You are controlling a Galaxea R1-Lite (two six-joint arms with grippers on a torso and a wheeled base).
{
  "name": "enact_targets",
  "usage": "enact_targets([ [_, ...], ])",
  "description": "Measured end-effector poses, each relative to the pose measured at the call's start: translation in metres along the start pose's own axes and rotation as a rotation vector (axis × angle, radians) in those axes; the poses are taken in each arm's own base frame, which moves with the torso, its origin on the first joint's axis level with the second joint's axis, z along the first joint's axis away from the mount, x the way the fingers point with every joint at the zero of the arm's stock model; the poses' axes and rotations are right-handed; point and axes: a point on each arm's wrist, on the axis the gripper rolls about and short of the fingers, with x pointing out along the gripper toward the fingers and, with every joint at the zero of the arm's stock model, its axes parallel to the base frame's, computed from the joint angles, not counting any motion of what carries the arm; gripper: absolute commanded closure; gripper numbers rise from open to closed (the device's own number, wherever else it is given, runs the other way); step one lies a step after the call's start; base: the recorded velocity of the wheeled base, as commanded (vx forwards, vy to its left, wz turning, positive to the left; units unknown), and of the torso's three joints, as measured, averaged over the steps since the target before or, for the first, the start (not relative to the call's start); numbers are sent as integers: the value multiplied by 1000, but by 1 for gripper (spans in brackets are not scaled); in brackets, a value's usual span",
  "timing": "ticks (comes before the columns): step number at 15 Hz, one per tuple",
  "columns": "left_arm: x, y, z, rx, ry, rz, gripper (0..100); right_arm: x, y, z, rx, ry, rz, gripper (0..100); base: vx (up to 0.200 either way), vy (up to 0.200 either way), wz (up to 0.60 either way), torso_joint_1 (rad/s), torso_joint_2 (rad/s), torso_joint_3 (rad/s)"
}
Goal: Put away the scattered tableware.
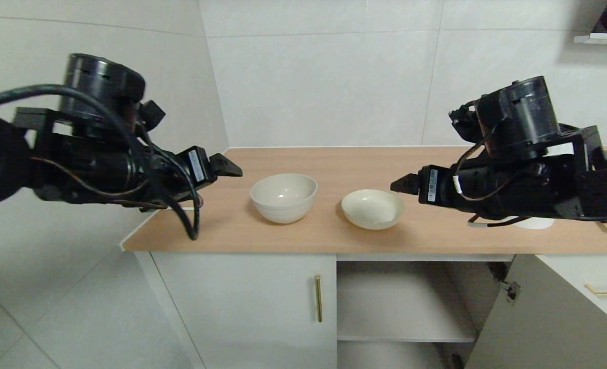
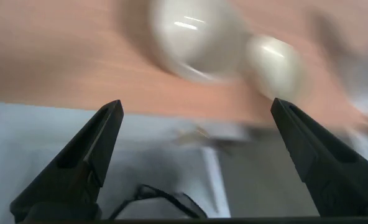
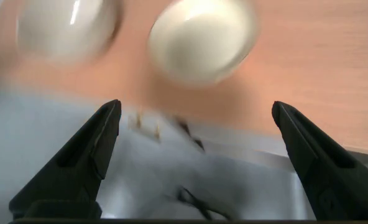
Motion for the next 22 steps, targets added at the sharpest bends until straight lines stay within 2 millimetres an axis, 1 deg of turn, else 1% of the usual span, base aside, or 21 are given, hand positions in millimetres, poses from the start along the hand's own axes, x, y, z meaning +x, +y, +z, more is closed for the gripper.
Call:
enact_targets([
  [2, 37, -4, 2, -70, -36, 49, 0, 13, -3, 6, 26, -8, -38, 0, 0, 0, 0, 0, 0, 0],
  [4, 65, -5, -2, -90, -40, 60, 0, 19, -4, 5, 27, -1, -46, 0, 0, 0, 0, 0, 0, 0],
  [5, 76, -4, -4, -92, -36, 62, 0, 21, -4, 4, 26, 3, -50, 0, 0, 0, 0, 0, 0, 0],
  [7, 94, -4, -9, -91, -36, 58, 0, 24, -4, 3, 26, 7, -53, 0, 0, 0, 0, 0, 0, 0],
  [9, 105, -3, -13, -90, -22, 54, 0, 25, -4, 3, 25, 11, -56, 0, 0, 0, 0, 0, 0, 0],
  [11, 112, -2, -17, -89, 1, 36, 0, 26, -4, 2, 25, 13, -56, 0, 0, 0, 0, 0, 0, 0],
  [12, 114, -2, -18, -88, 7, 37, 100, 26, -4, 2, 25, 14, -57, 0, 0, 0, 0, 0, 0, 0],
  [17, 121, 0, -23, -84, 28, 42, 100, 26, -4, 2, 25, 15, -55, 0, 0, 0, 0, 0, 0, 0],
  [22, 118, -1, -23, -83, 27, 39, 100, 26, -4, 3, 26, 10, -52, 0, 0, 0, 0, 0, 0, 0],
])
